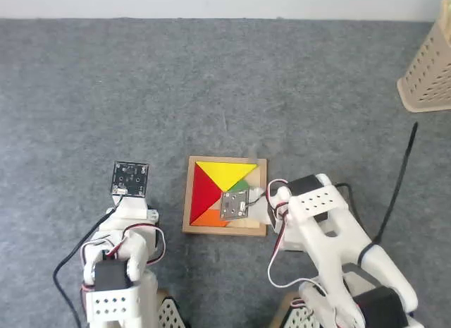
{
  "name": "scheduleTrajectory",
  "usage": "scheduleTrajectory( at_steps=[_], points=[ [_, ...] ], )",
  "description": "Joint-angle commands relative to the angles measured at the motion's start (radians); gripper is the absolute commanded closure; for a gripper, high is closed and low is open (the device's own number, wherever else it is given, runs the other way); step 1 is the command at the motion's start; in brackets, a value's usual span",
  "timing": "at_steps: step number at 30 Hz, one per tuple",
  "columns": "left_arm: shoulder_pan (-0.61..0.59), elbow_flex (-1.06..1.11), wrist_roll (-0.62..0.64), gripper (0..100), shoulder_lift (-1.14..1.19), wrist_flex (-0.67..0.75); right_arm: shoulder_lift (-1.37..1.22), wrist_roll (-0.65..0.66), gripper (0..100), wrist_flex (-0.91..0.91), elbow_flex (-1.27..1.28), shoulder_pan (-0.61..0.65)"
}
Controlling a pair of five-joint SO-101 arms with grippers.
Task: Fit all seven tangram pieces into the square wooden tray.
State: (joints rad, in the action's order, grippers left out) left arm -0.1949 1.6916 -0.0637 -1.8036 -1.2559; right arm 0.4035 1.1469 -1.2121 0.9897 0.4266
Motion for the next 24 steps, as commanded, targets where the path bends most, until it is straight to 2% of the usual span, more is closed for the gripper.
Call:
scheduleTrajectory(
  at_steps=[1,11,17,24],
  points=[
    [0.0,-0.007,-0.005,99,-0.02,-0.008,0.005,0.011,77.9,0.002,0.0,0.002],
    [0.0,-0.007,-0.005,99,-0.02,-0.008,0.002,0.011,78.3,0.093,0.084,-0.047],
    [0.0,-0.007,-0.005,99,-0.02,-0.008,0.007,0.009,88.9,0.088,0.072,-0.051],
    [0.0,-0.007,-0.005,99,-0.02,-0.008,0.005,-0.218,95.7,0.087,-0.014,-0.05]
  ],
)
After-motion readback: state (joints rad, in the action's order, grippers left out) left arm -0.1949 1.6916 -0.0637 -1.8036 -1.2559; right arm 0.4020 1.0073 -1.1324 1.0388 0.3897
